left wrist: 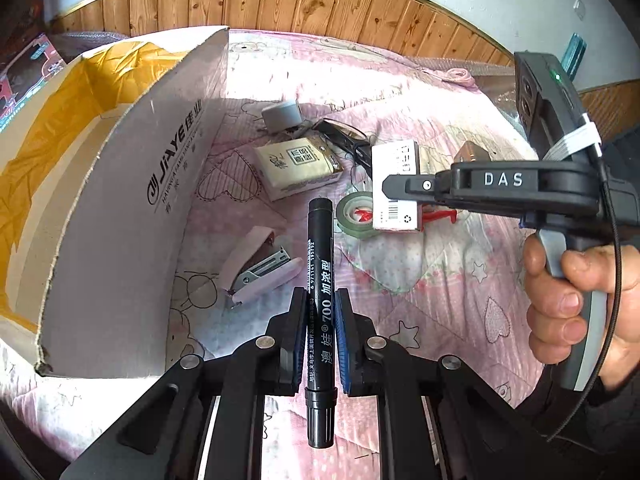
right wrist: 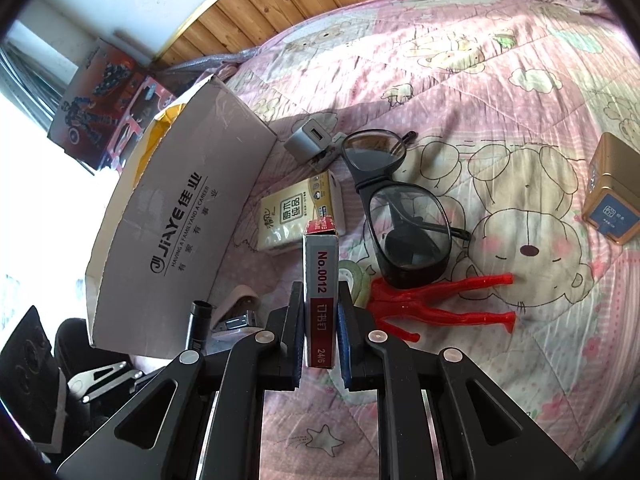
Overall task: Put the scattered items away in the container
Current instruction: 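Carry the marker and staple box over the open cardboard box with both tools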
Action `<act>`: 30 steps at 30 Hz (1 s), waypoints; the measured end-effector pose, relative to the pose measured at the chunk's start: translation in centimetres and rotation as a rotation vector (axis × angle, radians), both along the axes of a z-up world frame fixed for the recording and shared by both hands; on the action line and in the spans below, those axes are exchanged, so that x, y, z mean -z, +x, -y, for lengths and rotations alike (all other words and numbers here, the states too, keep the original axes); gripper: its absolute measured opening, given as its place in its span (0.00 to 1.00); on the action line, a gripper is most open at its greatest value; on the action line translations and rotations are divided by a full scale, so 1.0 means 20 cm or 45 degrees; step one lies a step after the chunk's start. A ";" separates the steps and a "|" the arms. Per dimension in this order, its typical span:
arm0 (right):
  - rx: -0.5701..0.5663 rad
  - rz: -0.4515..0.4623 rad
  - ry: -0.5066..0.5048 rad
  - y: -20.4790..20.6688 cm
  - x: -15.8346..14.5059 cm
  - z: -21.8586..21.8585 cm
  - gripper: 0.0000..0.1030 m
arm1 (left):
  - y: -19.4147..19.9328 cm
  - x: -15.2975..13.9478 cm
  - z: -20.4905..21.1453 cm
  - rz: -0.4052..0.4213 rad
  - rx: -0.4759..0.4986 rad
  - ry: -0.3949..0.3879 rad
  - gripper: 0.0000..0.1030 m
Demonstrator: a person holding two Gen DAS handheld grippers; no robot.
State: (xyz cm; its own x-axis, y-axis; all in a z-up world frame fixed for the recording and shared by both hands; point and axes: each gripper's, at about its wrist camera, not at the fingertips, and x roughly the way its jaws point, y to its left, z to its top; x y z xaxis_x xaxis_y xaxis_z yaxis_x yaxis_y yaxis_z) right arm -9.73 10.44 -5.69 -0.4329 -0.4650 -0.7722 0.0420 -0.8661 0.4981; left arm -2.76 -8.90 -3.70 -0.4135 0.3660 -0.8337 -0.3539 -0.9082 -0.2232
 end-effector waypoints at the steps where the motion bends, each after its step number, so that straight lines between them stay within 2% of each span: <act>1: -0.001 -0.004 -0.003 0.01 0.00 0.00 0.14 | 0.00 -0.01 0.00 -0.010 -0.009 -0.004 0.13; 8: 0.026 -0.033 -0.027 0.10 -0.05 -0.02 0.14 | -0.01 -0.08 0.04 -0.032 -0.062 -0.008 0.13; 17: 0.105 -0.066 0.031 0.23 -0.12 -0.03 0.14 | 0.02 -0.23 0.12 -0.074 -0.111 0.029 0.13; 22: 0.105 -0.062 0.049 0.32 -0.13 0.07 0.14 | 0.04 -0.30 0.17 -0.087 -0.133 0.041 0.13; 30: 0.058 -0.130 0.093 0.40 -0.26 0.24 0.14 | 0.06 -0.41 0.25 -0.123 -0.161 0.066 0.13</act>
State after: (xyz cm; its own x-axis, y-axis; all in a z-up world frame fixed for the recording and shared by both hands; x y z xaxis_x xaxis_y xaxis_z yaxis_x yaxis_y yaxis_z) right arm -1.72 5.61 -0.48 -0.5306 -0.3874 -0.7540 0.0494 -0.9021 0.4287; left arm -1.60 -13.99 4.44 -0.5365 0.3477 -0.7689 -0.2599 -0.9350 -0.2415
